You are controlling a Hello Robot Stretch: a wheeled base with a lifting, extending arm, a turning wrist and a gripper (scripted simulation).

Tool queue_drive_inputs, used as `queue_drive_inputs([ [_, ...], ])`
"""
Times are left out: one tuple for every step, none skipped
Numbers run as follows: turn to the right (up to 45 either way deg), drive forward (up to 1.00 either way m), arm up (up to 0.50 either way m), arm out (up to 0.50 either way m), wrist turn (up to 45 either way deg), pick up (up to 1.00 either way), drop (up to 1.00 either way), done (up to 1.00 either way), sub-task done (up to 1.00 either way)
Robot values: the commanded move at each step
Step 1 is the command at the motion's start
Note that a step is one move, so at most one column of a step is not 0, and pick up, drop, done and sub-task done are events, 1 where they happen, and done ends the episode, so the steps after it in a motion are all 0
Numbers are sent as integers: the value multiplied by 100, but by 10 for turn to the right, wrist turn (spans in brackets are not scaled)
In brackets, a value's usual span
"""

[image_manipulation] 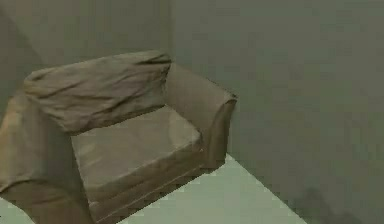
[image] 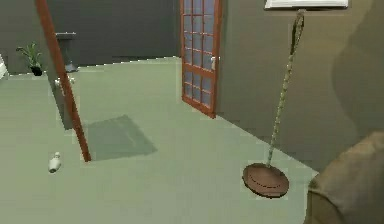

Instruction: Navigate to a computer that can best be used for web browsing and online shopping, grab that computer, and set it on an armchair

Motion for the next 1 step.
queue_drive_inputs([
  [-450,0,0,0,0,0,0,0,0],
])
